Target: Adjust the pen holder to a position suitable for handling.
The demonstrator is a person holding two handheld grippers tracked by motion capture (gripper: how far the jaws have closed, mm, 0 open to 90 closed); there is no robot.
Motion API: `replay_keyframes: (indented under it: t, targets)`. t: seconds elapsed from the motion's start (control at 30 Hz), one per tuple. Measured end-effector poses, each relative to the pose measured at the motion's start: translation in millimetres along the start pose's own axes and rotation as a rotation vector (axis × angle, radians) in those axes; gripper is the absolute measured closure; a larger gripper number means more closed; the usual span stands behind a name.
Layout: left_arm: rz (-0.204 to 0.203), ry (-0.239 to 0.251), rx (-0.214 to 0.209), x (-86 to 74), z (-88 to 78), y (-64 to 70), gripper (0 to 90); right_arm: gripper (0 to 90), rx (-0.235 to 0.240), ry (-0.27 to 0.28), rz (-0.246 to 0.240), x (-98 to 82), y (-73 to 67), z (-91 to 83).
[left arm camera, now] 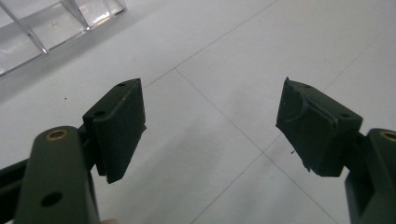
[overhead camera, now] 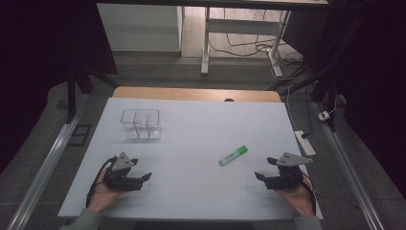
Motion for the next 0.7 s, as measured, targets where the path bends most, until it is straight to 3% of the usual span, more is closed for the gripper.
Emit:
replay_keyframes:
  t: [0.7]
  targets:
    - [0.0,0.001,0.006,0.9,0.9,-6.2,24.5,22.7,0.015,-0.027,0.0,-1.4,-3.0,2.8]
Point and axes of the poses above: each handheld gripper's, and its own axes: z roughly forward along the jaws, x roughly out of its top, y roughly to its right, the point moved 2 cm from there along z, roughly forward along the jaws, and after that the axes turned 9 degrees about x, right-handed, at the moved point
